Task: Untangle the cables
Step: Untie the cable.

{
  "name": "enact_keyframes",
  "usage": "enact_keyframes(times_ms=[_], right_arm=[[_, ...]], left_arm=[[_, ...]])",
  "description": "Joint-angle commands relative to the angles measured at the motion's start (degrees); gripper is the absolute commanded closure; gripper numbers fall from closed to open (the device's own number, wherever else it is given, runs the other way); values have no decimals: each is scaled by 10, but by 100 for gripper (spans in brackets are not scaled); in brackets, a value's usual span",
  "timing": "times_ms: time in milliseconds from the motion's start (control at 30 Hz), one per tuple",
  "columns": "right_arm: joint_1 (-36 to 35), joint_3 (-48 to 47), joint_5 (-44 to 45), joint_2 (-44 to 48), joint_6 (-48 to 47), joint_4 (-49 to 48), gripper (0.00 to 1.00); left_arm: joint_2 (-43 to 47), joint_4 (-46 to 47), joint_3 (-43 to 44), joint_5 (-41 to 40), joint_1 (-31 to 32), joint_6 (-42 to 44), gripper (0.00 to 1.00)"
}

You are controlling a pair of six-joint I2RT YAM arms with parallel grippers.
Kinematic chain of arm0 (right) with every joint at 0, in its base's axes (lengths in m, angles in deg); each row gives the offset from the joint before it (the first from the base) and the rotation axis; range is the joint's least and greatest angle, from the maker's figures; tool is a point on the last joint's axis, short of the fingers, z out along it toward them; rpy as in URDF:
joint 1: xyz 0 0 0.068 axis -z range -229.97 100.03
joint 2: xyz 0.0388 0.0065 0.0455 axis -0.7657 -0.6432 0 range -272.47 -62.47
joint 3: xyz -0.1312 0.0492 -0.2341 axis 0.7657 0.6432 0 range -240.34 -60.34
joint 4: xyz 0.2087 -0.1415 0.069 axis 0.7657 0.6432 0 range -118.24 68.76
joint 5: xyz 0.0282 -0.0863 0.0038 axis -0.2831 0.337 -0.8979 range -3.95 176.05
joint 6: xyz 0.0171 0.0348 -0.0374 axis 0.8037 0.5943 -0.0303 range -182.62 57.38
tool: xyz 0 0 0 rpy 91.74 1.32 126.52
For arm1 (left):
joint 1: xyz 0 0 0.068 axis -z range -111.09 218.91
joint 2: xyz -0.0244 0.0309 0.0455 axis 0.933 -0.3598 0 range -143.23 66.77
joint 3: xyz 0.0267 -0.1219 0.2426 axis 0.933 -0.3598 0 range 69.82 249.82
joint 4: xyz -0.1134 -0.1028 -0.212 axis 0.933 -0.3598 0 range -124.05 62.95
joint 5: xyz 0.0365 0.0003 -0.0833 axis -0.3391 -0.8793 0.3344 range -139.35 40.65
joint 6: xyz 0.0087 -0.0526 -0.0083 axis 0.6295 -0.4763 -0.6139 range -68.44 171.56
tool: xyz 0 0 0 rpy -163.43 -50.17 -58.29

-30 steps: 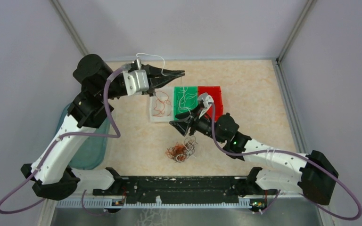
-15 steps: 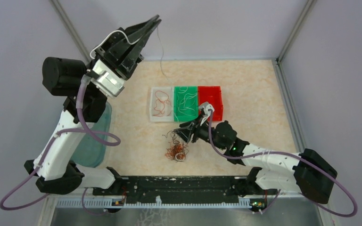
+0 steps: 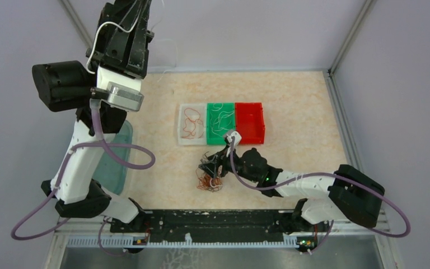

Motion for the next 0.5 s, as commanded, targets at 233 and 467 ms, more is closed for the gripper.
enact_keyframes(times_ms=[233, 467], right_arm=[[-15, -42, 92, 83, -32, 56, 35], [-11, -26, 183, 179, -36, 158, 32]], left_arm=[[89, -27, -196, -9, 4, 8, 100], [131, -29, -350, -40, 4, -19, 100]])
